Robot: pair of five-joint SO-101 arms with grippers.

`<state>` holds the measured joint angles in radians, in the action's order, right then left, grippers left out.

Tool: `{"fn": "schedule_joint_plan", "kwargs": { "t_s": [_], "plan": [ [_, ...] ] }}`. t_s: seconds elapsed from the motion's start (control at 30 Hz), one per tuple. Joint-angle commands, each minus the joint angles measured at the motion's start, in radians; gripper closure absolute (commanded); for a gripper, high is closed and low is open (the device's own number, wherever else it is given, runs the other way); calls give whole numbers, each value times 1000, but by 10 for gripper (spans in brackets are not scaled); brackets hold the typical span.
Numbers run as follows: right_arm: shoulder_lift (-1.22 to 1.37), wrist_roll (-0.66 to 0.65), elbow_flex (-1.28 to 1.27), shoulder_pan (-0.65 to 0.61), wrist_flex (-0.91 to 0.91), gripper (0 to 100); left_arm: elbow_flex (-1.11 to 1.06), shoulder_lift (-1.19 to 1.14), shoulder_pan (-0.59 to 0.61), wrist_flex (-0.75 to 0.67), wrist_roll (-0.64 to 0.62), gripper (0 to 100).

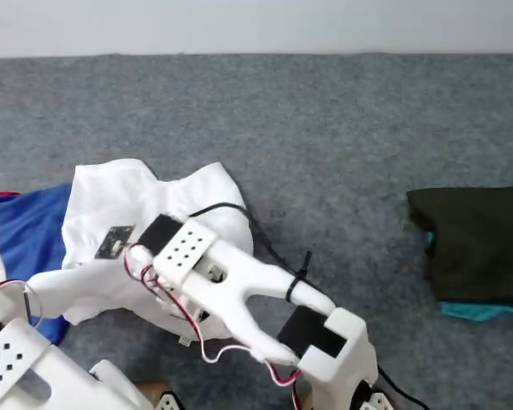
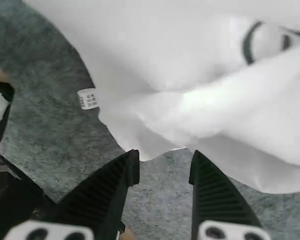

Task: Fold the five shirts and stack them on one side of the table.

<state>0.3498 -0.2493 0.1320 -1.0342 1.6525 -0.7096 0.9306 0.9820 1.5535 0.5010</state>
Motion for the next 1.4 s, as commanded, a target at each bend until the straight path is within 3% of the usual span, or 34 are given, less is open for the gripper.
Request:
{"fn": "schedule_joint_plan", "kwargs": {
  "t_s": [0.0, 0.23, 0.4, 0.5, 0.93, 1.37],
  "plan": [
    [19, 11, 44, -30, -19, 822, 10, 20, 8, -29, 5, 986],
    [139, 12, 46, -30, -44, 826, 10, 20, 8, -29, 5, 986],
    [166, 2, 46, -27, -47, 994, 12, 20, 8, -29, 5, 986],
    [131, 2, 46, -5, -44, 987, 12, 20, 8, -29, 5, 986],
    [-76, -104, 23, 243, 140, 988, 54, 20, 0, -28, 8, 986],
    [-371, -155, -402, 503, 74, 988, 82, 20, -43, 71, 189, 986]
  ]
}}
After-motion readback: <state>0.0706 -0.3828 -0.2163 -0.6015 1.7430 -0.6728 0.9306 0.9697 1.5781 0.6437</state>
